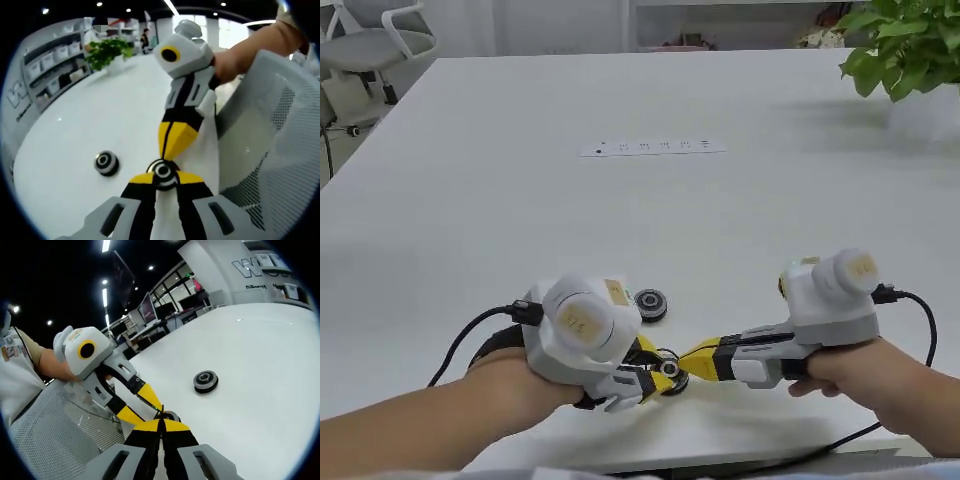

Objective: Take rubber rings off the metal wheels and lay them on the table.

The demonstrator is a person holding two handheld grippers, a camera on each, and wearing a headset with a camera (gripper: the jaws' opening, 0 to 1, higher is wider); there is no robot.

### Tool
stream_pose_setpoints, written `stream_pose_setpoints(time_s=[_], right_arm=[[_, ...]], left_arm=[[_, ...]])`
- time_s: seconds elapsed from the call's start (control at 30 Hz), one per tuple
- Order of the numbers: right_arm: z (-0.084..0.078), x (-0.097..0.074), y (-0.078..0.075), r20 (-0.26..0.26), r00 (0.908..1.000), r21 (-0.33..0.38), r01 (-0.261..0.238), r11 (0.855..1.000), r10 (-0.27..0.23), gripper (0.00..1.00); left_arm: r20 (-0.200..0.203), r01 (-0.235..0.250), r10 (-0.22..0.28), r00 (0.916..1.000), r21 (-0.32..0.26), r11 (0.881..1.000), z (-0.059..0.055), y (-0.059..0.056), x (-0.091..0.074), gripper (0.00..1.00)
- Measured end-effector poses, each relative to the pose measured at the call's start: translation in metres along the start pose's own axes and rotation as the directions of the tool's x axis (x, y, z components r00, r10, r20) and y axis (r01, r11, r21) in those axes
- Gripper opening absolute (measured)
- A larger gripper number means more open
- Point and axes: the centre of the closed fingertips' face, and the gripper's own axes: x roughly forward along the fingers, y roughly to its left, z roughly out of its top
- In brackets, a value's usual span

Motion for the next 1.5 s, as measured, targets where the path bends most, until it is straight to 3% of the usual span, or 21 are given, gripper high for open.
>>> stream_pose_setpoints(time_s=[0.33, 0.57, 1.0, 1.23, 1.5], right_arm=[[0.004, -0.001, 0.005, 0.009, 0.9998, -0.002, -0.017, 1.0, 0.017, 0.0], [0.01, -0.002, 0.009, 0.013, 0.9995, -0.004, -0.028, 1.0, 0.028, 0.0], [0.025, 0.0, 0.011, 0.012, 0.9993, -0.018, -0.036, 0.999, 0.036, 0.0], [0.032, 0.007, 0.007, -0.004, 0.9993, -0.031, -0.038, 0.999, 0.038, 0.0], [0.042, 0.02, 0.009, -0.022, 0.9986, -0.047, -0.049, 0.998, 0.048, 0.0]], left_arm=[[0.072, -0.001, 0.006, 0.9974, -0.069, 0.998, 0.014, 0.002, -0.022, 0.22], [0.1, -0.012, 0.022, 0.9948, -0.099, 0.995, 0.017, 0.006, -0.039, 0.29], [0.098, -0.032, 0.046, 0.9941, -0.135, 0.99, 0.007, 0.012, -0.065, 0.44], [0.089, -0.044, 0.057, 0.9944, -0.146, 0.988, 0.0, 0.013, -0.073, 0.53], [0.099, -0.068, 0.086, 0.9914, -0.17, 0.983, -0.002, 0.021, -0.082, 0.59]])
